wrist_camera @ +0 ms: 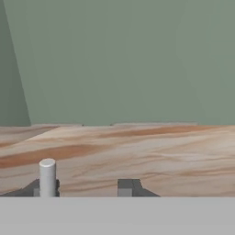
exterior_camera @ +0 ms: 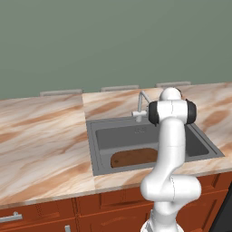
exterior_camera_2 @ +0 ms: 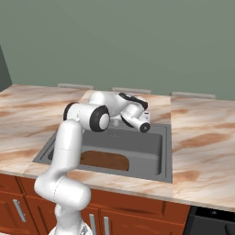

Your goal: Turn on the sink faucet with hot water and rinse the cutting board for ten seconds, then turn off the faucet. Push the cutting board to reach the water if necessary.

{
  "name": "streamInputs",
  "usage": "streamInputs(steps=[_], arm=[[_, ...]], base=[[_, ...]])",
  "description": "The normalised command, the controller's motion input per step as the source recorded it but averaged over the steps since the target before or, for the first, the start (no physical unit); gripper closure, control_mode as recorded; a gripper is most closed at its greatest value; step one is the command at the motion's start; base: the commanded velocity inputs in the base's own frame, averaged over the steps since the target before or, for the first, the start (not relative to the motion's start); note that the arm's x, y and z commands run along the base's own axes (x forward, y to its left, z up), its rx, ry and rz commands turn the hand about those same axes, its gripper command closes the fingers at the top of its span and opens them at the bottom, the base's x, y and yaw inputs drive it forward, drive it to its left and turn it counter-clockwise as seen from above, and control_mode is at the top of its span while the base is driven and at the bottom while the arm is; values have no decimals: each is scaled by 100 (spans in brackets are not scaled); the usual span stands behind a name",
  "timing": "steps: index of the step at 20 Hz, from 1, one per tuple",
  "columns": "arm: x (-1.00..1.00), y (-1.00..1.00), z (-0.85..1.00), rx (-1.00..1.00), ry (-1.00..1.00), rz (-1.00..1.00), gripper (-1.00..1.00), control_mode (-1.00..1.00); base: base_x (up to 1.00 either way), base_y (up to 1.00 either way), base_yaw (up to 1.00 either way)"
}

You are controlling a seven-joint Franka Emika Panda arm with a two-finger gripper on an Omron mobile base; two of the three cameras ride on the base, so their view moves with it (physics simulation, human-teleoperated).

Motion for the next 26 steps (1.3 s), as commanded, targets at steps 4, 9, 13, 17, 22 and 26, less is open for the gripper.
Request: streamInputs(steps=[4, 9, 13, 17, 22, 26], arm=[[-27, -75, 0, 3, 0, 0, 100, -100], [-39, -73, -2, 3, 0, 0, 100, -100], [-53, -71, -11, 2, 1, 0, 100, -100], [-58, -74, -13, 1, 4, 0, 100, -100], [-50, -88, -15, 2, 3, 0, 100, -100], [-50, -100, -20, 3, 2, 0, 100, -100]], base=[[0, 0, 0], [0, 0, 0], [0, 0, 0], [0, 0, 0], [0, 0, 0], [0, 0, 0]])
